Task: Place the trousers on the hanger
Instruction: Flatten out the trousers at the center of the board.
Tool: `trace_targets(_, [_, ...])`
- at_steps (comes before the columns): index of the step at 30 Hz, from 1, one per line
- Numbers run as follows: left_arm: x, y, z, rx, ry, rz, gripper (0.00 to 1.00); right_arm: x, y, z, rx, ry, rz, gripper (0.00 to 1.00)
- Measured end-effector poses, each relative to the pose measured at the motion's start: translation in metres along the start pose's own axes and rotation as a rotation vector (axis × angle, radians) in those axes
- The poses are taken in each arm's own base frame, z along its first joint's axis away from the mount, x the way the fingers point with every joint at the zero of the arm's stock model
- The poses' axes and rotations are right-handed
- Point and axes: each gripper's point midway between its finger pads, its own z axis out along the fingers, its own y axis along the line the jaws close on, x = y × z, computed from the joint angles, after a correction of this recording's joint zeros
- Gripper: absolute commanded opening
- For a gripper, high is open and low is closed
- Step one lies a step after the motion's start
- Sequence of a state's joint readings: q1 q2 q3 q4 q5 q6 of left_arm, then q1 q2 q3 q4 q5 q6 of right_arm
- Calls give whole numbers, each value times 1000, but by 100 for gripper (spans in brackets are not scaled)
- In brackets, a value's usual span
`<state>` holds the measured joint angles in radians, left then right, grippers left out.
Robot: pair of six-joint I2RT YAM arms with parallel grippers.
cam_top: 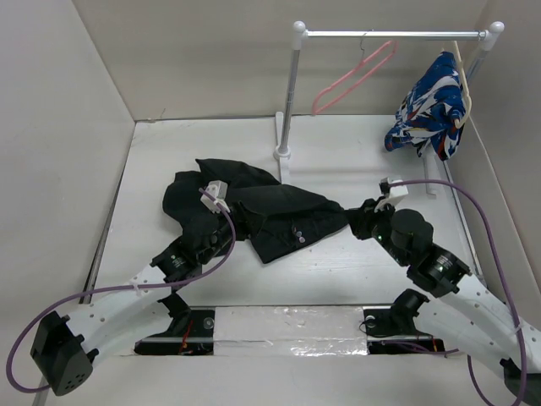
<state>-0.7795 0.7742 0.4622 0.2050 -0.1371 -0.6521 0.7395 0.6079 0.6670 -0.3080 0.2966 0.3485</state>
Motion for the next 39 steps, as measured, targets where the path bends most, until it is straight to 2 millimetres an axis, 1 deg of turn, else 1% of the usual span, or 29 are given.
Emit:
trace_targets(1, [1, 0, -1, 1, 5, 0, 46, 2, 0, 0, 1, 5, 4, 5])
trace_targets(2, [3, 0, -2, 2, 13, 2, 37, 4, -1, 1, 4, 10, 6, 0])
trace_targets(4, [4, -1, -4, 11, 21, 0, 22, 10, -3, 0, 9, 23, 14, 0])
trace_targets(5, [4, -2, -7, 18, 20, -1, 9, 13, -5, 1, 14, 29, 17, 0])
trace_targets(6, [3, -3, -9, 28, 17, -4, 4, 17, -7, 1, 20, 35, 18, 0])
trace_targets(7, [3, -3, -11, 31, 14, -6, 0, 22, -9, 2, 24, 46, 21, 0])
trace_targets(10, [7, 0, -15, 28, 25, -1, 0, 41, -18, 6, 48, 89, 30, 0])
trace_targets(11, [10, 2, -15, 18, 39, 2, 0, 46, -21, 7, 58, 102, 33, 3])
trace_targets(12, [16, 5, -14, 4, 59, 8, 0, 49, -24, 9, 66, 113, 38, 11])
trace_targets(13, [22, 8, -13, -12, 79, 15, 0, 54, -26, 11, 73, 126, 42, 29])
trace_targets(14, [29, 11, -13, -26, 102, 24, 10, 59, -29, 13, 86, 141, 49, 41])
trace_targets(15, [38, 13, -14, -38, 131, 35, 19, 63, -32, 15, 99, 156, 55, 49])
trace_targets(16, [48, 14, -15, -51, 158, 43, 38, 67, -33, 16, 102, 169, 60, 61])
trace_targets(17, [56, 16, -17, -67, 183, 54, 47, 74, -38, 20, 123, 188, 70, 65])
trace_targets(18, [65, 18, -19, -85, 206, 52, 53, 79, -41, 23, 133, 199, 74, 69])
trace_targets(20, [78, 22, -22, -123, 236, 58, 59, 92, -48, 29, 149, 230, 92, 75])
trace_targets(22, [88, 29, -23, -168, 259, 54, 60, 106, -56, 35, 164, 262, 111, 76])
trace_targets(25, [99, 44, -22, -244, 274, 40, 66, 124, -68, 42, 204, 312, 150, 76])
trace_targets(26, [102, 49, -21, -271, 278, 38, 73, 127, -72, 45, 220, 319, 162, 77])
trace_targets(27, [106, 56, -20, -298, 283, 39, 78, 128, -76, 48, 232, 319, 177, 78])
trace_targets(28, [111, 62, -20, -325, 289, 41, 80, 128, -80, 52, 244, 313, 192, 81])
trace_targets(29, [115, 68, -19, -350, 297, 43, 82, 128, -84, 58, 248, 301, 206, 81])
trace_targets(31, [123, 78, -17, -394, 311, 51, 82, 130, -91, 66, 260, 297, 229, 81])
trace_targets(33, [130, 85, -14, -426, 326, 61, 79, 137, -99, 77, 272, 313, 249, 80])
trace_targets(35, [138, 92, -11, -456, 337, 72, 73, 151, -107, 86, 289, 354, 262, 79])
trace_targets(36, [137, 92, -6, -457, 322, 72, 72, 158, -109, 91, 292, 375, 271, 78])
trace_targets(37, [137, 90, -1, -450, 315, 68, 70, 163, -109, 96, 286, 389, 278, 74])
trace_targets(38, [137, 88, 3, -444, 307, 64, 67, 159, -107, 104, 268, 373, 285, 68])
trace_targets(39, [137, 86, 7, -434, 298, 58, 64, 157, -104, 109, 253, 365, 290, 58])
